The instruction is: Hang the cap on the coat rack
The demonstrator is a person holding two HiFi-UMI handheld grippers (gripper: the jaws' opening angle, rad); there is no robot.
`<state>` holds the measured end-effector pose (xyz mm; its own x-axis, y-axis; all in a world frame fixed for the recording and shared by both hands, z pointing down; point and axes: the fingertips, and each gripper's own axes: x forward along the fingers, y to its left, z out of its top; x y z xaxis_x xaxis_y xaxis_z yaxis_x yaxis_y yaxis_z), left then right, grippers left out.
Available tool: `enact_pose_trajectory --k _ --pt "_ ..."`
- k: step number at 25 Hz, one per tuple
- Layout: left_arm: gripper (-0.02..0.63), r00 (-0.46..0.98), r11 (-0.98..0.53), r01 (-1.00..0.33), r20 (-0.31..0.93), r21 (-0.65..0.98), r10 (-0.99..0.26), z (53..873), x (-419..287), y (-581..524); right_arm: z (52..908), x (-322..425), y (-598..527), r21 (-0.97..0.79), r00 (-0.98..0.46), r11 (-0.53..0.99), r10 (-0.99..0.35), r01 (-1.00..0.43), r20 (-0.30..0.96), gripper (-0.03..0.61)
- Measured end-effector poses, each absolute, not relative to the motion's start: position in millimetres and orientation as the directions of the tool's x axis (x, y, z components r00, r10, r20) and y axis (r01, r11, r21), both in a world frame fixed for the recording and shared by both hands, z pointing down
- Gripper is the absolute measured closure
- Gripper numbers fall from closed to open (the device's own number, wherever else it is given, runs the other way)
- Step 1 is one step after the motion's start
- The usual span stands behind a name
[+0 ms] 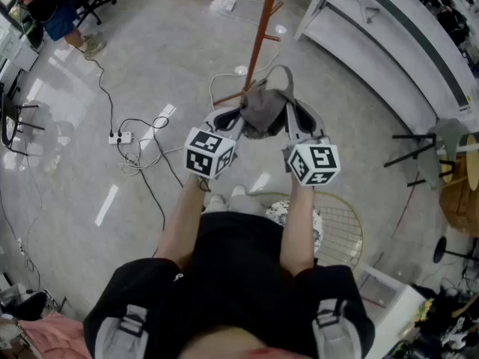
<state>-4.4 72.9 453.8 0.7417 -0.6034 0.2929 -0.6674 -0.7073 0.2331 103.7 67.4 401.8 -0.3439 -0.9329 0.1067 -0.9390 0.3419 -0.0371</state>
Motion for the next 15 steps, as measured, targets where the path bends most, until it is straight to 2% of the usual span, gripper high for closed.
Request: enact_pose_trajectory --k 15 --pt "0.589 0.714 -0.687 -0.694 0.331 0.215 -0.617 468 12 62 422 119 52 -0.066 -0.358 0.352 -0.927 -0.934 0.116 0.569"
